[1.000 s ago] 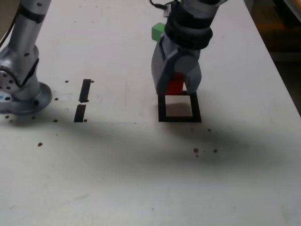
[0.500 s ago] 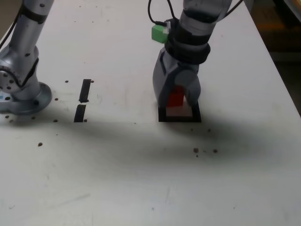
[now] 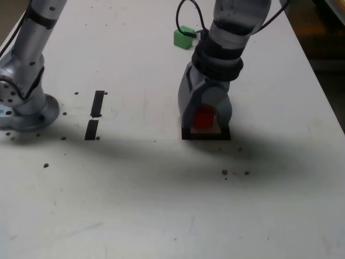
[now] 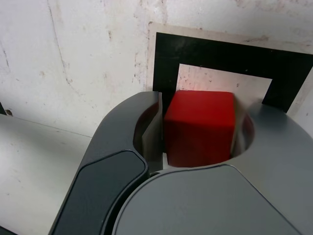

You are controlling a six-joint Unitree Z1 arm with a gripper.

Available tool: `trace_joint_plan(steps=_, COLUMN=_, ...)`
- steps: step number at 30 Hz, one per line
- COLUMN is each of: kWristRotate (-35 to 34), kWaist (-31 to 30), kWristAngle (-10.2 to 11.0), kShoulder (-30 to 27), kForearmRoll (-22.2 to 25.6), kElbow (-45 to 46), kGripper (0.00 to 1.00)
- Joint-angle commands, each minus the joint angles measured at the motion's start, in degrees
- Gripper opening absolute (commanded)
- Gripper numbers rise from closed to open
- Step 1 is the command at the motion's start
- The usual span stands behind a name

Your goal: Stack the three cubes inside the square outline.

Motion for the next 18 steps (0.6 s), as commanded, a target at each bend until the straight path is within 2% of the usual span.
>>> trace_joint_plan(steps=1, kWristRotate=0.07, kWaist=0.04, kWristAngle=0.08, kShoulder=-1.95, kForearmRoll=0.34, kElbow=0.33, kGripper=0.94)
trace_joint_plan(steps=4, kWristRotate=0.06, kWaist=0.22, kWristAngle=1.05, kShoulder=-4.88, kForearmRoll=1.57, kElbow=0.71, kGripper=0.99)
trace_joint_plan(steps=9, kWristRotate=2.15, kWaist=1.84, kWristAngle=3.41, kShoulder=-9.03, kForearmRoll=4.68, kElbow=0.32, kGripper=1.0)
trace_joint_plan(steps=16, kWristRotate=13.93, kWaist=8.24, kWristAngle=5.47, kShoulder=-12.18, kForearmRoll=6.28, kElbow=-1.44, kGripper=0.99)
trace_joint_plan(steps=18, kWristRotate=17.91, kWaist=10.67, kWristAngle=6.73, kShoulder=-12.44, kForearmRoll=6.49, kElbow=-1.45, kGripper=0.99)
